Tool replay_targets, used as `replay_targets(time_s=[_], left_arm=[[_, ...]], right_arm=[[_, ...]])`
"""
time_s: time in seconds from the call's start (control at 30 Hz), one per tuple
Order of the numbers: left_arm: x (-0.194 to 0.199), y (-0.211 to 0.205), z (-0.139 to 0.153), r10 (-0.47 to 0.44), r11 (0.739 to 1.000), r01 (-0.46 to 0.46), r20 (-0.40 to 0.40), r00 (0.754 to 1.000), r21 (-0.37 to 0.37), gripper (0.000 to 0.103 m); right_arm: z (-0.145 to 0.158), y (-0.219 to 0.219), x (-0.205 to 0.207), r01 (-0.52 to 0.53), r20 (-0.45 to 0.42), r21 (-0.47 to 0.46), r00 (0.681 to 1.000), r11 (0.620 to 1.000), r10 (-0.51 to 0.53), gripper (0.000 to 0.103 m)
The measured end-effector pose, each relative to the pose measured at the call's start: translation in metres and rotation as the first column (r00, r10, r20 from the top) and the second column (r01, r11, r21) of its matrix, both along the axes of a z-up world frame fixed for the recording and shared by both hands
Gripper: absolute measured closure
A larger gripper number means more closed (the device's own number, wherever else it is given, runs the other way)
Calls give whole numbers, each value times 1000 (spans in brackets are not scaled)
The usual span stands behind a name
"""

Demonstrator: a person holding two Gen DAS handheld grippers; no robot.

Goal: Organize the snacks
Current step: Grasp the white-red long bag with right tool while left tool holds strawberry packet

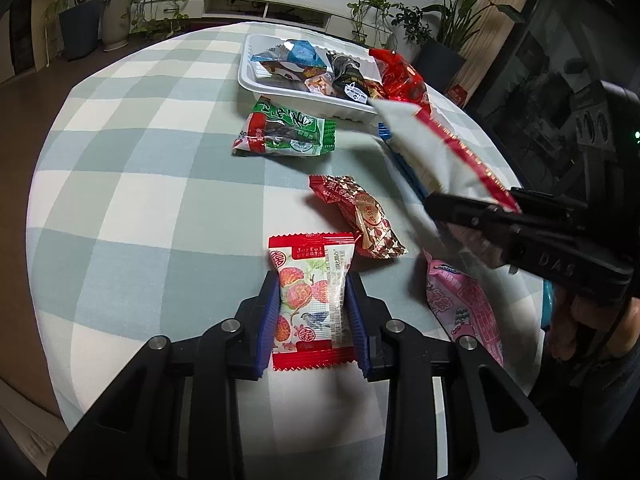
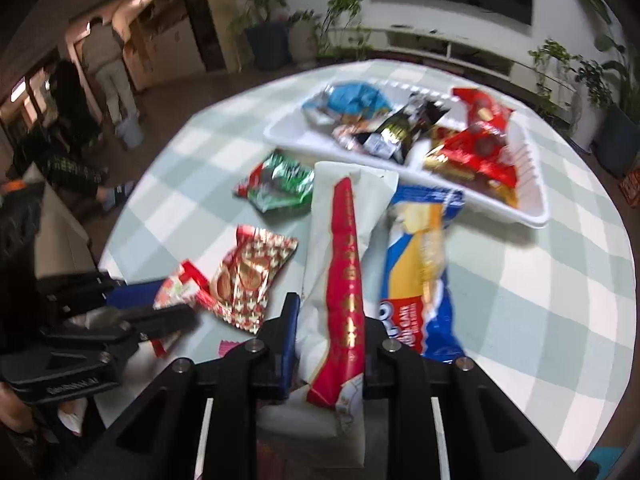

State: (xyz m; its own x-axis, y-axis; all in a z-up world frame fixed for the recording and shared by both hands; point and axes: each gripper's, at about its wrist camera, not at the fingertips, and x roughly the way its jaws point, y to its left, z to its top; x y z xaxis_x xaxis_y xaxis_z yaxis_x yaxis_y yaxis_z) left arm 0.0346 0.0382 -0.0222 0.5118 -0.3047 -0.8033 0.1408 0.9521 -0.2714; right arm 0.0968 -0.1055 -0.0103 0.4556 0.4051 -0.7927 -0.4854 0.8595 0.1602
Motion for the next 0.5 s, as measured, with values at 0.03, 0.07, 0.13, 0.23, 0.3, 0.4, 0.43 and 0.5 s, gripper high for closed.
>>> replay_targets(time_s=[0.03, 0.07, 0.13, 0.23, 0.3, 0.4, 0.43, 0.5], left_arm=[[0, 0, 0, 0, 1000, 0, 1, 1000, -3, 73], [0, 1, 0, 1, 1000, -1, 2, 1000, -7, 74], [0, 2, 1, 5, 1000, -5, 3, 1000, -16, 74], [-1, 5, 3, 9, 999, -9, 6, 1000, -42, 74], [-3, 8, 6, 14, 997, -14, 10, 1000, -70, 74], [-3, 16, 12, 31, 990, -29, 15, 999, -136, 74], [-3, 19, 15, 38, 987, -36, 15, 999, -156, 74], [-2, 24, 21, 51, 983, -48, 14, 999, -178, 74]], right_arm=[[2, -4, 0, 13, 6, 14, 1000, 1000, -13, 78], [4, -7, 1, 24, 11, 23, 1000, 999, -24, 78], [6, -13, 2, 46, 16, 41, 999, 998, -47, 79], [11, -21, 2, 70, 28, 73, 997, 995, -72, 78], [15, -26, 2, 83, 35, 99, 996, 992, -87, 79], [21, -35, 3, 115, 45, 134, 991, 984, -122, 78], [22, -38, 4, 126, 45, 144, 990, 981, -134, 79], [26, -46, 6, 159, 47, 168, 984, 973, -169, 79]])
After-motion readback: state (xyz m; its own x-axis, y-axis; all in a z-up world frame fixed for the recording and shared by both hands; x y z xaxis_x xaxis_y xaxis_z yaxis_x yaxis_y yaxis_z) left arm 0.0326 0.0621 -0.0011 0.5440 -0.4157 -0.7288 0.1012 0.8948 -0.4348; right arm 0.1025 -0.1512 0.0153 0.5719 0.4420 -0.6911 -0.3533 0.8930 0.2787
